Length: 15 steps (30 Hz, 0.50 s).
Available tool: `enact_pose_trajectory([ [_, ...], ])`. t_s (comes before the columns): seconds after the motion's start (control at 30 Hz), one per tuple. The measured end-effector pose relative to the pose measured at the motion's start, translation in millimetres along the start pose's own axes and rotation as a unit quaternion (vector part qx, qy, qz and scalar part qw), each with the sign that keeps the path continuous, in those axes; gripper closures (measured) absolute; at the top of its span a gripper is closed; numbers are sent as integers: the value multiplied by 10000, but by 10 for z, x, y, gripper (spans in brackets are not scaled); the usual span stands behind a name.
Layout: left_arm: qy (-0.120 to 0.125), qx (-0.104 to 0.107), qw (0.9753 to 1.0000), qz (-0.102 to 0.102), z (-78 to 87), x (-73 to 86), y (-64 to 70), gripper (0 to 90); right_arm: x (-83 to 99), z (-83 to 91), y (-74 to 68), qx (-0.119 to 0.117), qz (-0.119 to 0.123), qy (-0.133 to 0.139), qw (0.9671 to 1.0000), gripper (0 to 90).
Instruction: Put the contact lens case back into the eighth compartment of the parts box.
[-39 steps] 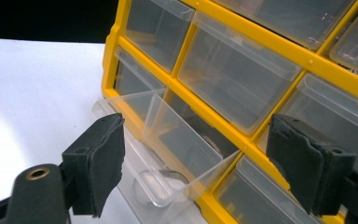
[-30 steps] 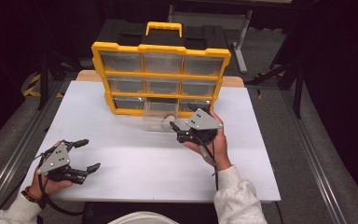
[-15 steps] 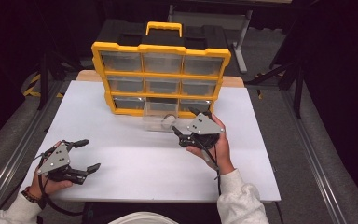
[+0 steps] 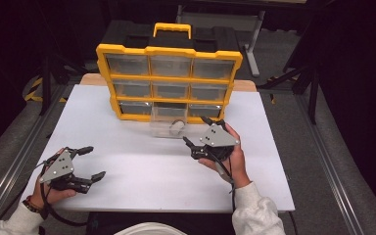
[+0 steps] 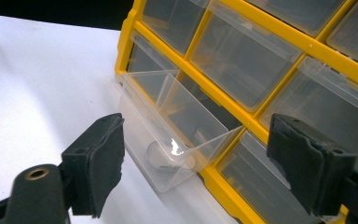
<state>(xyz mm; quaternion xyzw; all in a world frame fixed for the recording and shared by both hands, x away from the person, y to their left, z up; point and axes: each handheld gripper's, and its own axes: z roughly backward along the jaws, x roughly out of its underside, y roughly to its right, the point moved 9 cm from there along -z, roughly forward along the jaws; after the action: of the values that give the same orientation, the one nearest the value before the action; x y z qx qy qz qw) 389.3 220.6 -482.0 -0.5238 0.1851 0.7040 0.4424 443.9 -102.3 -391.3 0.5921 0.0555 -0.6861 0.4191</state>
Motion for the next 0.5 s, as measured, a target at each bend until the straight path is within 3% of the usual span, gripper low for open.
enact_pose_trajectory([
  [0.5,-23,-1,10000,-24,-8,4,2,110,102,109,-38,-32,95,-125,9999,194],
])
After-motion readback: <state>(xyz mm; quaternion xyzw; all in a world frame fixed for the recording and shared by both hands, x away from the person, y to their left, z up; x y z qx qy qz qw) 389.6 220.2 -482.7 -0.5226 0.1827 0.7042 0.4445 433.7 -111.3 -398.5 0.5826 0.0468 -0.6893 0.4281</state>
